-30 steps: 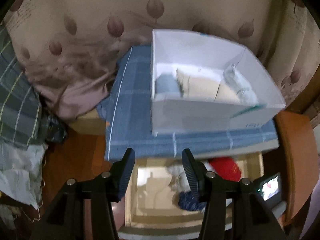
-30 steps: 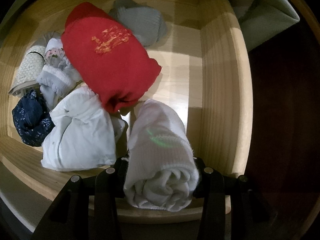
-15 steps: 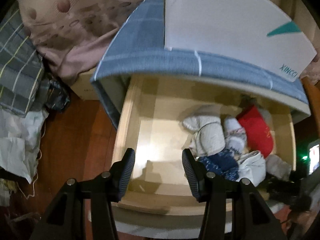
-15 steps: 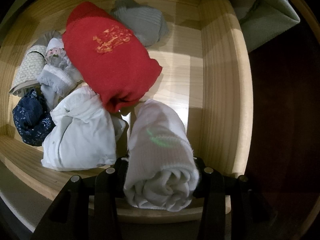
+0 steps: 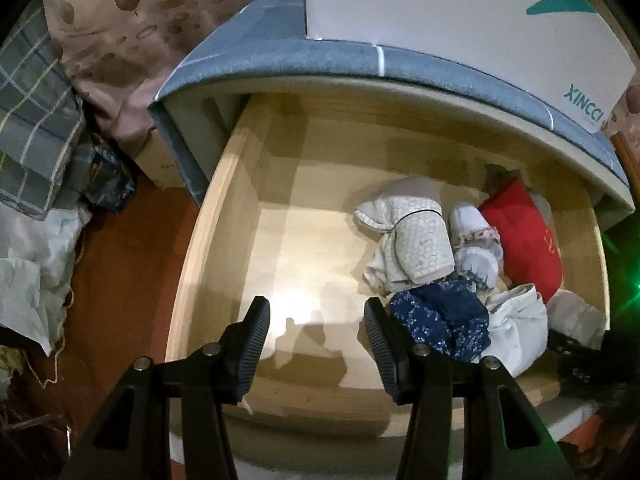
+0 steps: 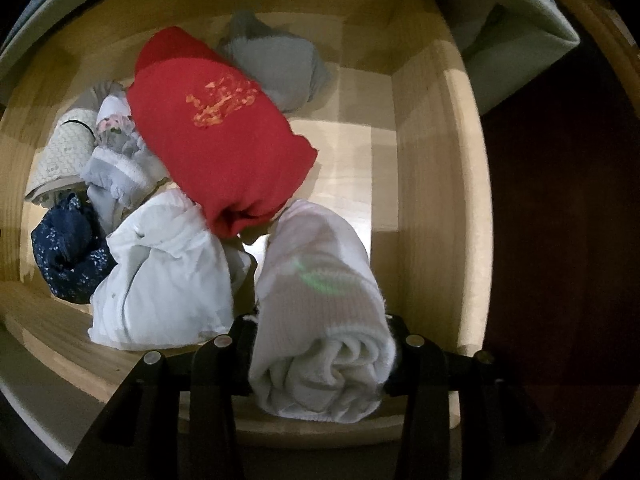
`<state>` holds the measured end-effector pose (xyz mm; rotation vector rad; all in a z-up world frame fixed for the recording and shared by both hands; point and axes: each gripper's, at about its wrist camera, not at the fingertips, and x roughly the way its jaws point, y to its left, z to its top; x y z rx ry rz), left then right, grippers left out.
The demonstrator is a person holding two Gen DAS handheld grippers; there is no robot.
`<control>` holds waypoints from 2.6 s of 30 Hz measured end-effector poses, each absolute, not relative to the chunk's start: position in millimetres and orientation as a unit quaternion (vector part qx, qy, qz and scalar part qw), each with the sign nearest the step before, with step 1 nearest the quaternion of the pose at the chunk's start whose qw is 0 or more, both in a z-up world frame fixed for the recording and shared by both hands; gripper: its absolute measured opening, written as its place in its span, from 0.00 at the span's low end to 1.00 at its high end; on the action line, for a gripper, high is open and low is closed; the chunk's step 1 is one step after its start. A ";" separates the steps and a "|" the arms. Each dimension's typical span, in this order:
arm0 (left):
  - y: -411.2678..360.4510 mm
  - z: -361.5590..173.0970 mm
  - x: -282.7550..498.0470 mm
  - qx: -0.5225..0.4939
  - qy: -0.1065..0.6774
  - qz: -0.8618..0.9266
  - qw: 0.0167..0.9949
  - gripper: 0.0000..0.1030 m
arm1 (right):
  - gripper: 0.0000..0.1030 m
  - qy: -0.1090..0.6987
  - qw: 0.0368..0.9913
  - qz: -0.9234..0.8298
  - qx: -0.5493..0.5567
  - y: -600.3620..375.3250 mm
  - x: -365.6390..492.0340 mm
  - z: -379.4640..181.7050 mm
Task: Take underwear out of drawer
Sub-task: 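Move the open left gripper back over the drawer, then carry the white rolled underwear with the right gripper into the box and open, then move the right gripper back into the drawer and grasp the red underwear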
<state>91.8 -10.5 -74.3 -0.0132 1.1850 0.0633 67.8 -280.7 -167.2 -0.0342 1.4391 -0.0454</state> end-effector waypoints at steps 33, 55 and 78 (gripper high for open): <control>1.6 -76.6 91.3 -0.048 0.565 0.021 0.823 0.51 | 0.38 0.496 0.866 0.054 0.006 -298.2 134.8 99.3; 10.8 -82.8 94.2 -0.063 0.573 0.018 0.817 0.51 | 0.47 0.554 0.831 0.048 -0.015 -249.2 263.4 53.8; 8.7 -83.1 91.5 -0.066 0.576 0.025 0.814 0.51 | 0.64 0.561 0.813 0.153 -0.023 -281.7 108.2 45.2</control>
